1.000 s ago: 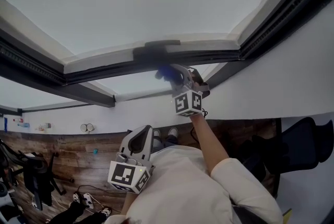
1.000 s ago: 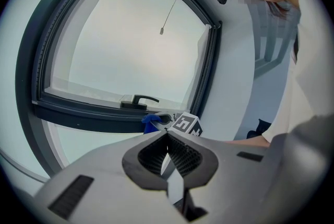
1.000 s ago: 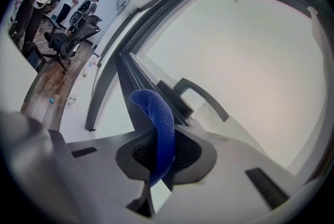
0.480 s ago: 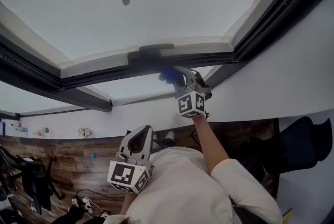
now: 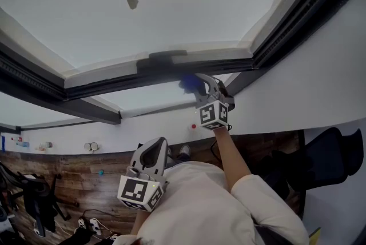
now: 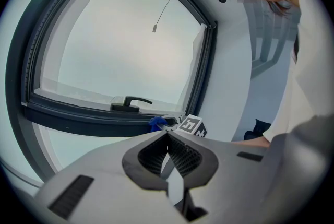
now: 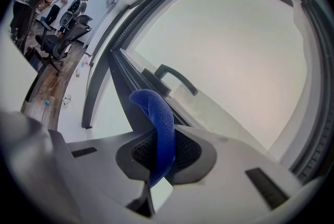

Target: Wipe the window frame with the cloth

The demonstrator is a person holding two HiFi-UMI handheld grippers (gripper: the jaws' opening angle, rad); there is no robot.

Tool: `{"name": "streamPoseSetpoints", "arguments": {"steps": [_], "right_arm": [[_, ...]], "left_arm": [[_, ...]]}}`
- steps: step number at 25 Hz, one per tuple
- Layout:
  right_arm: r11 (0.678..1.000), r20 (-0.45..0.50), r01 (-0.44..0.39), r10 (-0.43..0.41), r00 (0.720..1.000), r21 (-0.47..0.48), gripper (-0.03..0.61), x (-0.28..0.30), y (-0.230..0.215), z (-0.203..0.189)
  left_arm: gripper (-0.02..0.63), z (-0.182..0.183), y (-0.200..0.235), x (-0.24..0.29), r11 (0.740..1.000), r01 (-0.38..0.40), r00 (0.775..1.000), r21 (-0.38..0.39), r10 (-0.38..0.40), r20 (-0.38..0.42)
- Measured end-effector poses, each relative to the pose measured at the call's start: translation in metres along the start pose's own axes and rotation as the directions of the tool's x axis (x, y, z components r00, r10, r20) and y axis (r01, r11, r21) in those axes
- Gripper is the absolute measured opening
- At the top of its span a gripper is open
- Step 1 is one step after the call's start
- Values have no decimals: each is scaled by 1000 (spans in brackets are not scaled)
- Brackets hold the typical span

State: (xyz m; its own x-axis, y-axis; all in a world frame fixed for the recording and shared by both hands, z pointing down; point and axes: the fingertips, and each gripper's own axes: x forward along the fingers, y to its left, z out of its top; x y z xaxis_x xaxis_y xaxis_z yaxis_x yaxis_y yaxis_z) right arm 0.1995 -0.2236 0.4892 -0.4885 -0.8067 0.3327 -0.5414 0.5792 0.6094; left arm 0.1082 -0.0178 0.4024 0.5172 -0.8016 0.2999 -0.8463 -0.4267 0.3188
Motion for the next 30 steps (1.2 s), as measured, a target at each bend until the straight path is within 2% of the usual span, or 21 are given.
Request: {"name": "streamPoseSetpoints", "arguments": {"steps": [30], "right_arm": [[994,-83,94,-89,993,61,44,-25,-44,-50]], "left_arm": [[8,0,-12,11,1000,22,1000,11,-22,-3]]}}
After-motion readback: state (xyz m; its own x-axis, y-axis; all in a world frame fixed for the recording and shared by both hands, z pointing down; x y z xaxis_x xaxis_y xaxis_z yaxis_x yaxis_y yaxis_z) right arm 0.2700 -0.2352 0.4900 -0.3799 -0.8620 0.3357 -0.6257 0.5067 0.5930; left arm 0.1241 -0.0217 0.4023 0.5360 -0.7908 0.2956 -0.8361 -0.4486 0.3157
